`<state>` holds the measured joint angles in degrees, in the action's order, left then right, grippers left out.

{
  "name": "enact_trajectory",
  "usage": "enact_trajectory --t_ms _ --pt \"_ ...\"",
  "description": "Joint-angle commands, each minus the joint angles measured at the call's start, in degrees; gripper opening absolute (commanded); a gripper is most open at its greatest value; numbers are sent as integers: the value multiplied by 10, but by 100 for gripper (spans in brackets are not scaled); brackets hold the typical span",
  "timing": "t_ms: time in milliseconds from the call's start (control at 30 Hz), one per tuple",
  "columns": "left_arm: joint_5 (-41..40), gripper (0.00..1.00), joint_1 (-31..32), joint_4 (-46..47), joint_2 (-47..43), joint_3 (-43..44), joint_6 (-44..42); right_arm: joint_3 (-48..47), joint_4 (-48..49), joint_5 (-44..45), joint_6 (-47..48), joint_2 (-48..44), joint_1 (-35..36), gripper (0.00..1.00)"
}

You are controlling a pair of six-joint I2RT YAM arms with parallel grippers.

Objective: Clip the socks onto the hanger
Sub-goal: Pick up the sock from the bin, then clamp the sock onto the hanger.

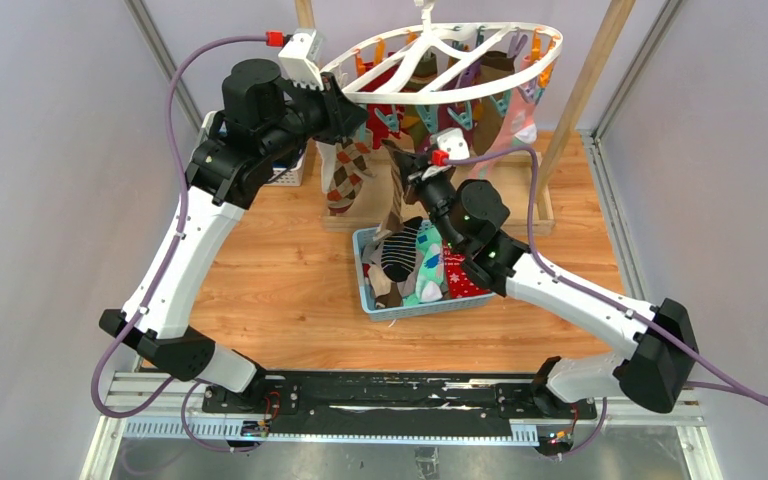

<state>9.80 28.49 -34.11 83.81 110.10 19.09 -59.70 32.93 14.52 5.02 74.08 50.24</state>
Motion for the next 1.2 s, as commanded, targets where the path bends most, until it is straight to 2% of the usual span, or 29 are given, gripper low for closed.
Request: enact_trajectory --t_ms 0,67,367,567,1167 --pt "-1 4 -3 -44 -19 -11 6 -44 38 118 -88 26 33 0" --pt "-1 4 -3 -45 -19 -13 7 -48 68 134 -99 34 45 0" --pt "-11 3 -3 -40 -19 -13 11 -81 70 141 -168 66 65 0" --pt "-12 3 -3 -39 -21 -22 16 -107 71 160 -174 87 75 0" --pt "-55 3 -3 -27 -32 -25 11 -114 134 111 -158 102 109 0"
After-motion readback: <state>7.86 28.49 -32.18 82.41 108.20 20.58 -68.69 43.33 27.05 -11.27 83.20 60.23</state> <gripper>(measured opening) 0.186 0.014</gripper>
